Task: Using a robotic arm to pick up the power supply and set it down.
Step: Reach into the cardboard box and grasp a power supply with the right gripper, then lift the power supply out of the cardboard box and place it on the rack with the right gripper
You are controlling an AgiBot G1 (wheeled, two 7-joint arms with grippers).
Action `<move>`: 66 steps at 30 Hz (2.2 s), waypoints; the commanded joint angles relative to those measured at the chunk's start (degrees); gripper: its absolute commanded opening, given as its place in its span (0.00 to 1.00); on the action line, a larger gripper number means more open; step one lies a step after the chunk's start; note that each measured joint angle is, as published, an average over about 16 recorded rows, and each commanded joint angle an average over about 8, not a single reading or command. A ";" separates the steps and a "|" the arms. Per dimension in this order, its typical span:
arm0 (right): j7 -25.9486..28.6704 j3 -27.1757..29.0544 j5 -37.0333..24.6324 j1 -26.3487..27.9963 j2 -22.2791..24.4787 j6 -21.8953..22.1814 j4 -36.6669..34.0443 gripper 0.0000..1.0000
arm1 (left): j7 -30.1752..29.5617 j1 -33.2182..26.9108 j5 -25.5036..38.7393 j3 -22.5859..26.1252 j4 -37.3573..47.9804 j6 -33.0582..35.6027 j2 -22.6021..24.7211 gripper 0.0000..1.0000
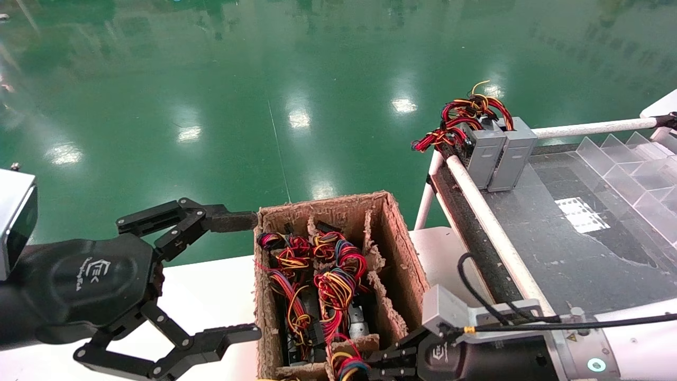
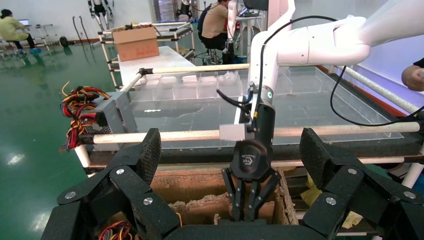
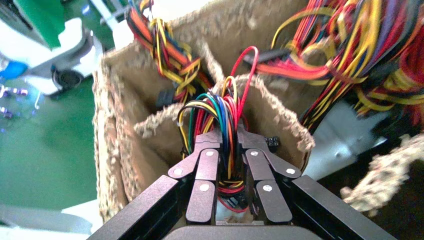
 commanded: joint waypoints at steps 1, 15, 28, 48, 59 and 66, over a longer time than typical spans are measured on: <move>-0.26 0.53 0.86 -0.41 0.23 0.27 0.11 0.00 | 0.00 0.00 0.00 0.00 0.00 0.00 0.00 1.00; -1.32 7.90 12.48 -2.95 4.46 1.58 2.86 0.00 | 0.00 0.00 0.00 0.01 0.00 0.00 0.00 1.00; -1.92 16.70 21.11 -0.54 11.64 5.50 7.66 0.00 | 0.01 0.00 -0.01 0.01 0.00 0.00 0.00 1.00; -16.12 20.59 12.22 8.01 18.14 14.49 -14.42 0.00 | 0.01 -0.01 -0.01 0.02 0.00 -0.01 -0.01 1.00; -23.80 17.89 4.70 17.58 13.24 20.25 -31.09 0.00 | 0.01 -0.01 -0.02 0.03 0.00 -0.01 -0.01 1.00; -27.02 15.83 0.83 23.95 8.11 25.37 -40.49 0.00 | 0.01 -0.01 -0.02 0.03 0.00 -0.01 -0.01 1.00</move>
